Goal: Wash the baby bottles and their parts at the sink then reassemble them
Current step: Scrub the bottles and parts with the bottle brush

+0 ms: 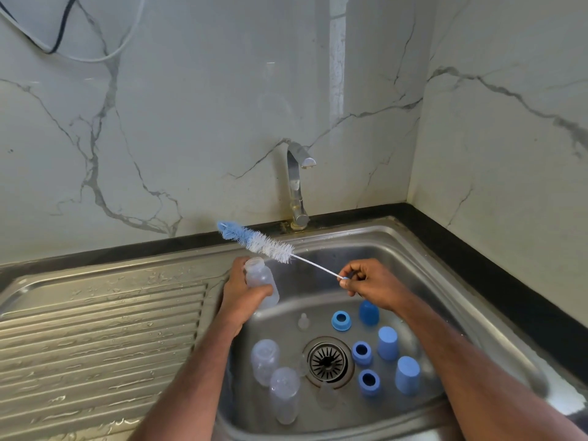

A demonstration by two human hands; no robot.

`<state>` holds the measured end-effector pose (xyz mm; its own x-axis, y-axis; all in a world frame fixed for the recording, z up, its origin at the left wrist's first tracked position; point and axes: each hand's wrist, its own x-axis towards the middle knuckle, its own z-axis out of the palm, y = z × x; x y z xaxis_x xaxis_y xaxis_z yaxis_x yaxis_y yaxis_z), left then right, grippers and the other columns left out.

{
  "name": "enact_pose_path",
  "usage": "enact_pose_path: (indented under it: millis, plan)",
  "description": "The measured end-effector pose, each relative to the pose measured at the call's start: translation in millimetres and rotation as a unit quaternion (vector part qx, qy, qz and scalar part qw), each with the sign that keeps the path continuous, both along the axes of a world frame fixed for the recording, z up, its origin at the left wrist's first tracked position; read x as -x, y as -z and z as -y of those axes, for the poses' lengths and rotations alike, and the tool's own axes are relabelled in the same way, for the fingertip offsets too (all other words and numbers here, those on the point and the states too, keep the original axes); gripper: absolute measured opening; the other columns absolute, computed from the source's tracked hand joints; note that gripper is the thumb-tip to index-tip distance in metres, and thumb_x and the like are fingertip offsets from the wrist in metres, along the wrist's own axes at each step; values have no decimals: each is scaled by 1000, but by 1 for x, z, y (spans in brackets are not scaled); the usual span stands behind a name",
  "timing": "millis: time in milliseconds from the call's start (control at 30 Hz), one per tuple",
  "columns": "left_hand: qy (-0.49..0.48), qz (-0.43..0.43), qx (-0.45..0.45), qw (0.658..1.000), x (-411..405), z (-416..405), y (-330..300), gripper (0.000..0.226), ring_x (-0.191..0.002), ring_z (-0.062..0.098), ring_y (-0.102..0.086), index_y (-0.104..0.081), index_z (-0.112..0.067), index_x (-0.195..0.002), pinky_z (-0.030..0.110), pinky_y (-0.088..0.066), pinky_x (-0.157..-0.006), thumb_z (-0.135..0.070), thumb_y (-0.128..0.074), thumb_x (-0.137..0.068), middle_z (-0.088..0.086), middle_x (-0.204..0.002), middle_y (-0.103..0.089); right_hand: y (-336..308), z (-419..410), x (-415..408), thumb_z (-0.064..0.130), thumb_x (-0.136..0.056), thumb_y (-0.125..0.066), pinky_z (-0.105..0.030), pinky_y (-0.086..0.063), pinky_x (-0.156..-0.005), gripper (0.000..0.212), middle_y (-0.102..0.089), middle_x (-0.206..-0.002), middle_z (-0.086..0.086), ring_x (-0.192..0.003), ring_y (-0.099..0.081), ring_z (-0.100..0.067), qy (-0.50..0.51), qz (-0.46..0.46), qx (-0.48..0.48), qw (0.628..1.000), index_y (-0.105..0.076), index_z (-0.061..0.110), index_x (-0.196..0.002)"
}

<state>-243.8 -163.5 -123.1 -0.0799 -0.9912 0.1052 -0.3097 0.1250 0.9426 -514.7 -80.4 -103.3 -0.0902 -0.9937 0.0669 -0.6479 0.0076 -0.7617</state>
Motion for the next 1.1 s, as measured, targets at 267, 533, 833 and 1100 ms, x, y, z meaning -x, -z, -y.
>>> enact_pose_path:
  millis: [267, 533, 833, 1100]
  plan:
    - [92, 328, 2, 940, 7, 12, 14, 59, -100, 28, -62, -56, -20, -106, 30, -46, -76, -14, -91, -60, 1, -106, -64, 2, 6, 4, 16, -92, -71, -18, -44, -62, 5, -70, -68, 3, -57, -62, 3, 20, 0, -8, 1000, -71, 20, -89]
    - [117, 457, 4, 882, 15, 14, 28, 67, -104, 33, -65, -50, -20, -112, 38, -52, -80, -13, -92, -60, 7, -118, -65, 3, 9, 5, 18, -90, -73, -20, -48, -61, 2, -74, -72, -1, -61, -64, 0, 23, 14, -24, 999, -73, 20, -90]
    - [117, 423, 2, 899, 10, 18, 38, 81, -98, 27, -62, -51, -21, -114, 34, -51, -78, -24, -98, -48, 3, -115, -63, 3, 6, 6, 17, -92, -72, -13, -41, -58, 2, -71, -71, 5, -55, -61, 5, 29, 11, -28, 999, -72, 18, -92]
    - [138, 412, 119, 893, 46, 18, 19, 52, -105, 15, -62, -67, -26, -110, 35, -41, -95, -46, -88, -67, -11, -106, -68, 0, 7, 5, 17, -91, -73, -15, -43, -61, 1, -72, -70, 3, -60, -64, 1, 48, 23, -19, 998, -73, 18, -90]
